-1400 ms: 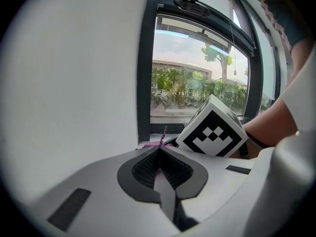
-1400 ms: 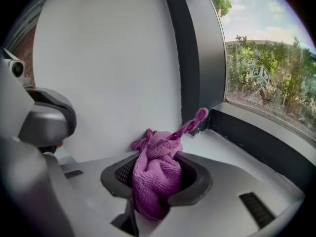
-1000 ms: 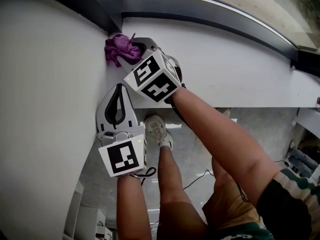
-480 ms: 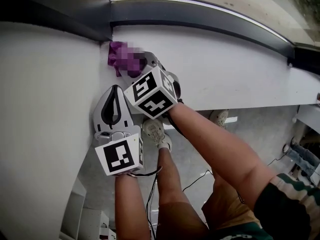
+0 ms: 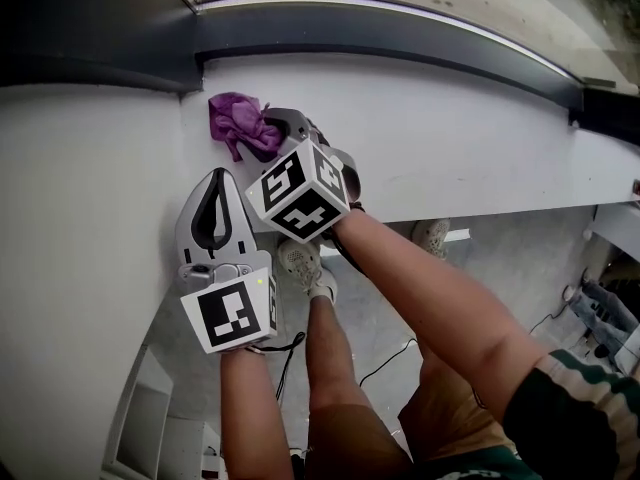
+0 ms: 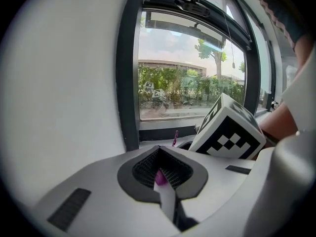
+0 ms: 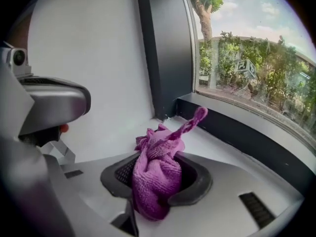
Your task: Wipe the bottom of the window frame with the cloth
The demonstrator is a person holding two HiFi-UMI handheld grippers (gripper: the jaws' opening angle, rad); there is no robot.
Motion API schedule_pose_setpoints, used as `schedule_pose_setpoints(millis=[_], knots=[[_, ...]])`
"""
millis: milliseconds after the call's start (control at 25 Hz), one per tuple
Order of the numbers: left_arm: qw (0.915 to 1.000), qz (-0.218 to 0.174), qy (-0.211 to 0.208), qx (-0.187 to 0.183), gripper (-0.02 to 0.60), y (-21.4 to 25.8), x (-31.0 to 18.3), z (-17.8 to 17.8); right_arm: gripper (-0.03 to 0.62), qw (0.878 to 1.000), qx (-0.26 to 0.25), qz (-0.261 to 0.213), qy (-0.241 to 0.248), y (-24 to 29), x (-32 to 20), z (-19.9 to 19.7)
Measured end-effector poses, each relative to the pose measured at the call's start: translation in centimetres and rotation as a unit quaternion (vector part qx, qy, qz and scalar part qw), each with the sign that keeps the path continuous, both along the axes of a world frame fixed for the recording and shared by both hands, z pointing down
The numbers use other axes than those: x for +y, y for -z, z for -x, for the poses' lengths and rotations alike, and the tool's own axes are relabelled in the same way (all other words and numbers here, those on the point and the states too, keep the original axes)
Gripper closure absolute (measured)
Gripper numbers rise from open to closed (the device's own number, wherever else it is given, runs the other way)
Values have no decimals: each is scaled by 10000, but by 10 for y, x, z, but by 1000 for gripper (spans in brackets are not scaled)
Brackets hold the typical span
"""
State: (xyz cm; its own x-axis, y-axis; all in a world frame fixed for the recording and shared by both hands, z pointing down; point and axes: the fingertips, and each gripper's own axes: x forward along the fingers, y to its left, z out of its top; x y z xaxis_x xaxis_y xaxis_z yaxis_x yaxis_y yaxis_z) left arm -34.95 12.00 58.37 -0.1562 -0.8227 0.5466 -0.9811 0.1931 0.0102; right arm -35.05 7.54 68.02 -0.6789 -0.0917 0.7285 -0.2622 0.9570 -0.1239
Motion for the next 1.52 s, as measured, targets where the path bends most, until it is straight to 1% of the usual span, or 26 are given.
schedule_pose_setpoints(millis=[280, 440, 640, 840, 1120, 1320, 1520], knots=[[9997, 21, -224, 24, 577, -1, -22, -30, 441, 9998, 105, 7, -191, -3, -21, -38], [9994, -35, -341, -19, 577, 4, -36, -50, 441, 9995, 172, -57, -246, -3, -31, -65], [9984, -9, -556, -36, 577, 8, -55, -83, 441, 9988, 217, 11, -430, -2, -41, -108], [9970, 21, -772, -43, 577, 7, -69, -118, 441, 9985, 215, 26, -510, -3, -49, -144], [9945, 78, -1041, -43, 577, 5, -92, -165, 441, 9966, 257, 92, -777, -4, -73, -199], [9934, 66, -1147, -6, 577, 5, -112, -203, 441, 9960, 372, -30, -806, -4, -93, -240], [9911, 27, -1328, -56, 577, 2, -134, -243, 441, 9943, 417, -20, -986, -6, -112, -283]])
